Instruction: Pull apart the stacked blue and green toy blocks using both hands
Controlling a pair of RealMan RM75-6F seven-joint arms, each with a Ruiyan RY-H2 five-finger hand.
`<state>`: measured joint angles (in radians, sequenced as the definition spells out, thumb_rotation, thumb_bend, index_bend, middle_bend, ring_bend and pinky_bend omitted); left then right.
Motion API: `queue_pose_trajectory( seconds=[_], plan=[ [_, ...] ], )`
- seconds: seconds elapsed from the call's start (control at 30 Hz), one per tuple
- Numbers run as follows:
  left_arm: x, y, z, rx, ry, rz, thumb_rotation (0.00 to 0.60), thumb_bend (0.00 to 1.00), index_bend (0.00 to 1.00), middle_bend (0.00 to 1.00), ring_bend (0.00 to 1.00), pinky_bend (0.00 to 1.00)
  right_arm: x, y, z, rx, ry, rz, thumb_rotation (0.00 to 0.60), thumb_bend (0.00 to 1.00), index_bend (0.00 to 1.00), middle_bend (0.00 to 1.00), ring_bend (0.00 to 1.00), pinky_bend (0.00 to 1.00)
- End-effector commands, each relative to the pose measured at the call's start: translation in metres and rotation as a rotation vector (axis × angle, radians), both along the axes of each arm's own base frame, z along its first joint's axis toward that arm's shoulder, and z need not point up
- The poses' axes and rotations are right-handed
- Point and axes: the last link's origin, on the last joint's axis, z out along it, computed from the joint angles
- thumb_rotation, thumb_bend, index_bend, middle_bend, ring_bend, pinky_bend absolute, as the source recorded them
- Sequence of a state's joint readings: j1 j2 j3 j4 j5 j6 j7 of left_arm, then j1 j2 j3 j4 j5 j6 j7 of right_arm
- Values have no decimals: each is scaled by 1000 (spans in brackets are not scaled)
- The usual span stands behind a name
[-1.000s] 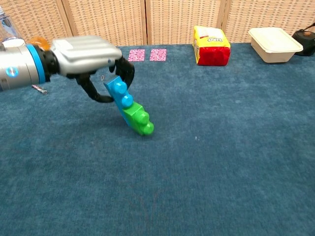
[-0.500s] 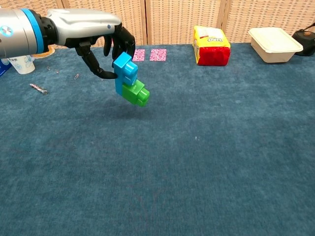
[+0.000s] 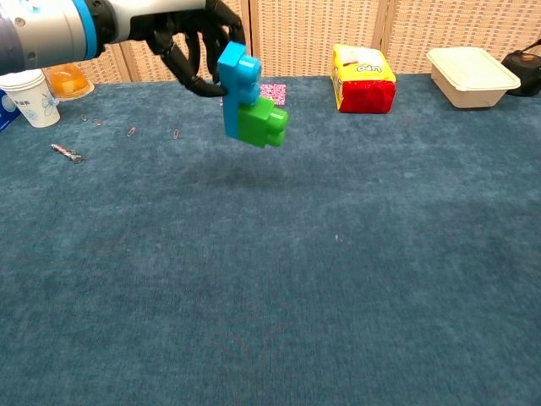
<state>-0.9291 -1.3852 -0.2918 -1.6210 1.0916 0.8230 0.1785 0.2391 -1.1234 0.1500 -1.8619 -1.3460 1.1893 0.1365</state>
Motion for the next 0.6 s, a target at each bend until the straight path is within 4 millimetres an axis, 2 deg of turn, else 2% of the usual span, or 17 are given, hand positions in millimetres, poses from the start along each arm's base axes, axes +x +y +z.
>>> queue_pose_trajectory(
  seconds=[0.03,0.27,0.6],
  plan=[
    [20,1,-1,-21,-116,52,600,336,762,615,477,506,6,-9,-8,46,-87,1,600,256,286,356,385,359],
    [44,-3,-8,-85,-224,124,600,338,762,614,478,508,16,-25,-23,112,-216,-16,600,255,247,313,366,362],
    [80,-14,-31,-141,-291,174,600,339,762,614,478,510,28,-43,-48,164,-339,-73,600,254,223,290,351,362]
  ],
)
